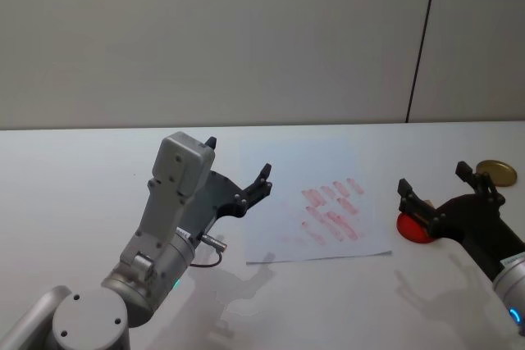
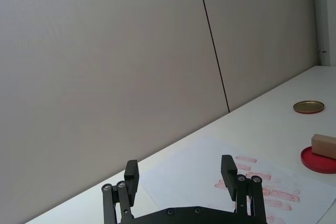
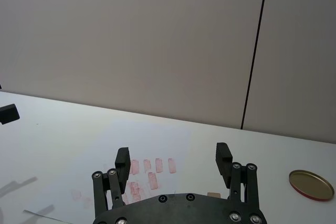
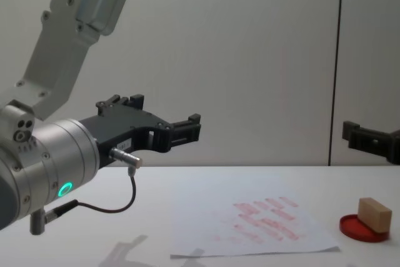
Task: Use the one hand to pick up the stamp and affix it onto the A4 paper.
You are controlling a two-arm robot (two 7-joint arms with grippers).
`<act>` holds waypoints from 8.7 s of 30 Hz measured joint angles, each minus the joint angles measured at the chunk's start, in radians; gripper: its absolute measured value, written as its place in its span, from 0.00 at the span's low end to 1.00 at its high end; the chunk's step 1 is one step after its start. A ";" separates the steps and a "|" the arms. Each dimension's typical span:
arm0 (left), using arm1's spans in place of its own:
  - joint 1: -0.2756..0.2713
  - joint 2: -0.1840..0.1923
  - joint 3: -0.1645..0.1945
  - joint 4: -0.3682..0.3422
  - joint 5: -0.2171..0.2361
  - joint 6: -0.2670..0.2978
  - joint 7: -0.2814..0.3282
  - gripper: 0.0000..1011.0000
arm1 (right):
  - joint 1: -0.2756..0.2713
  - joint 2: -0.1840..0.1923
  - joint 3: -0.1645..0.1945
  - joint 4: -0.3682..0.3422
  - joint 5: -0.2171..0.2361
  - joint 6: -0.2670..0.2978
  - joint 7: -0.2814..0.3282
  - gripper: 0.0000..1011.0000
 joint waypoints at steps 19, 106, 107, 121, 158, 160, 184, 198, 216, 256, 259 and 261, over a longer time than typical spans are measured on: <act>0.000 0.000 0.000 0.000 0.000 0.000 0.000 0.98 | 0.000 0.000 0.000 0.000 0.000 0.000 0.000 0.99; 0.000 0.000 0.000 0.000 0.000 0.000 0.000 0.98 | 0.287 -0.144 0.007 0.350 -0.032 0.434 -0.073 0.39; 0.000 0.000 0.000 0.000 0.000 0.000 0.000 0.98 | 0.288 -0.144 0.006 0.351 -0.033 0.434 -0.073 0.37; 0.000 0.000 0.000 0.000 0.000 0.000 0.000 0.98 | 0.301 -0.159 0.002 0.381 -0.048 0.446 -0.086 0.22; 0.000 0.000 0.000 0.000 0.000 0.000 0.000 0.98 | 0.309 -0.172 -0.001 0.300 -0.082 0.432 -0.061 0.22; 0.000 0.000 0.000 0.000 0.000 0.000 0.000 0.98 | 0.307 -0.172 -0.005 0.274 -0.094 0.425 -0.053 0.22; 0.000 0.000 0.000 0.000 0.000 0.000 0.000 0.98 | 0.352 -0.231 -0.075 0.308 -0.205 0.401 0.076 0.22; 0.000 0.000 0.000 0.000 0.000 0.000 0.000 0.98 | 0.412 -0.279 -0.106 0.453 -0.235 0.404 0.140 0.22; 0.000 0.000 0.000 0.000 0.000 0.000 0.000 0.98 | 0.454 -0.312 -0.131 0.572 -0.257 0.403 0.190 0.22; 0.000 0.000 0.000 0.000 0.000 0.000 0.000 0.98 | 0.486 -0.328 -0.142 0.667 -0.286 0.413 0.218 0.21; 0.000 0.000 0.000 0.000 0.000 0.000 0.000 0.98 | 0.489 -0.329 -0.142 0.672 -0.285 0.413 0.218 0.22; 0.000 0.000 0.000 0.000 0.000 0.000 0.000 0.98 | 0.489 -0.330 -0.142 0.673 -0.284 0.413 0.218 0.21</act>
